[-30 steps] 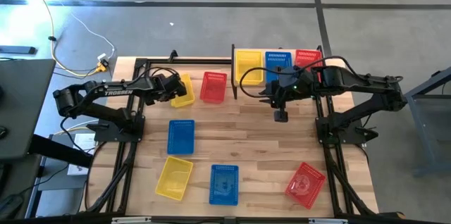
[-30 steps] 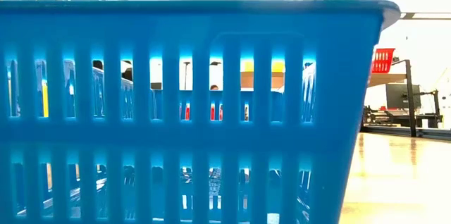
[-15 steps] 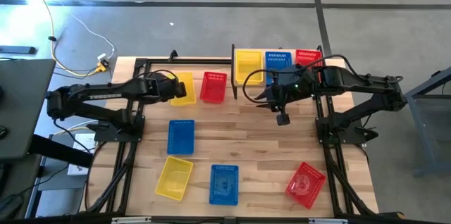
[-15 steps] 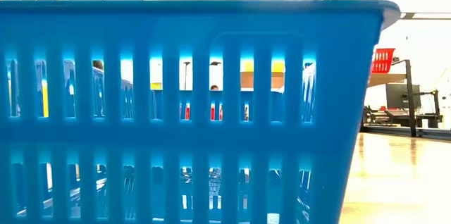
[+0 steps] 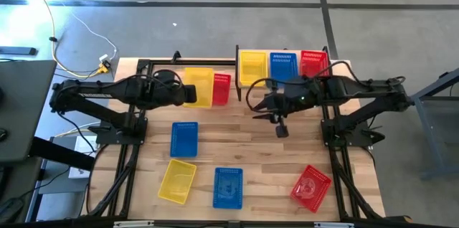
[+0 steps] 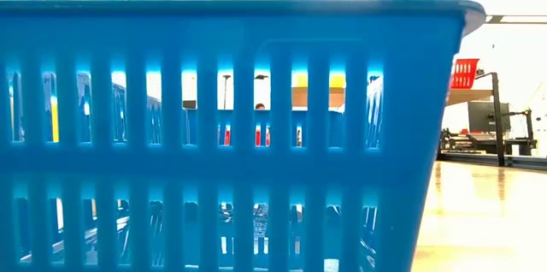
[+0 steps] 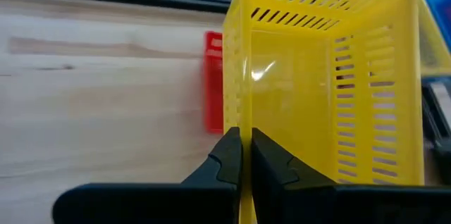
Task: Stack baskets on shelf by color
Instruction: Stack the top yellow bin on top of the other yellow bin on the shelf
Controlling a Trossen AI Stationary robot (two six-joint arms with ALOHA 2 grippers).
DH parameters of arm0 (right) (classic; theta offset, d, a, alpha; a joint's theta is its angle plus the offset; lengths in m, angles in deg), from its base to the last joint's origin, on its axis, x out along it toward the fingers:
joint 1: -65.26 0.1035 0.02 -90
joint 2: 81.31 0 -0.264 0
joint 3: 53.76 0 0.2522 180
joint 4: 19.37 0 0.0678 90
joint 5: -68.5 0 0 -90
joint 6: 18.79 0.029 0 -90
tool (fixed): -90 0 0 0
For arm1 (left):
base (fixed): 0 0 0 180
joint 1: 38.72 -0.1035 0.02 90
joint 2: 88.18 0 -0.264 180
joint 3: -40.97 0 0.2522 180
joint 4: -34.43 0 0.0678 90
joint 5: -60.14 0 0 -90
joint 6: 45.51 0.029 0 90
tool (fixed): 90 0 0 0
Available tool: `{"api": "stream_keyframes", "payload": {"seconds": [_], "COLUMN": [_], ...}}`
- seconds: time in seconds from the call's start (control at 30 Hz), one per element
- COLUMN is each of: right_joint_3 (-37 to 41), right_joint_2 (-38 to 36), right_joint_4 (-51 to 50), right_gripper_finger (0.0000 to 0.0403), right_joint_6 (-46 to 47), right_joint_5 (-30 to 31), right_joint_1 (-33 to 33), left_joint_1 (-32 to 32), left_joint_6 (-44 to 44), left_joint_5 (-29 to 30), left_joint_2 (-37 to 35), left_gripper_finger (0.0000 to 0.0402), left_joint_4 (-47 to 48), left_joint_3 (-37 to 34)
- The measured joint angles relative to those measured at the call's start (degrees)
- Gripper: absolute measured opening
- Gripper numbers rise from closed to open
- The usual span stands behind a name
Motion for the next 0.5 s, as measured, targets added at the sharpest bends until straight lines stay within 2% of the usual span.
{"api": "stream_keyframes", "payload": {"seconds": [0.23, 0.5], "right_joint_3": [0.0, 0.0], "right_joint_2": [5.36, 11.87], "right_joint_4": [7.64, 8.33], "right_gripper_finger": [0.0094, 0.0094], "right_joint_6": [4.93, 4.45], "right_joint_5": [2.13, 4.53], "right_joint_1": [2.93, 6.59], "left_joint_1": [5.08, 8.72], "left_joint_6": [-0.32, -1.42], "left_joint_5": [-0.24, -0.54], "left_joint_2": [6.0, 12.96], "left_gripper_finger": [0.0001, 0.0001], "left_joint_4": [-0.06, -0.14], "left_joint_3": [4.95, 7.05]}}
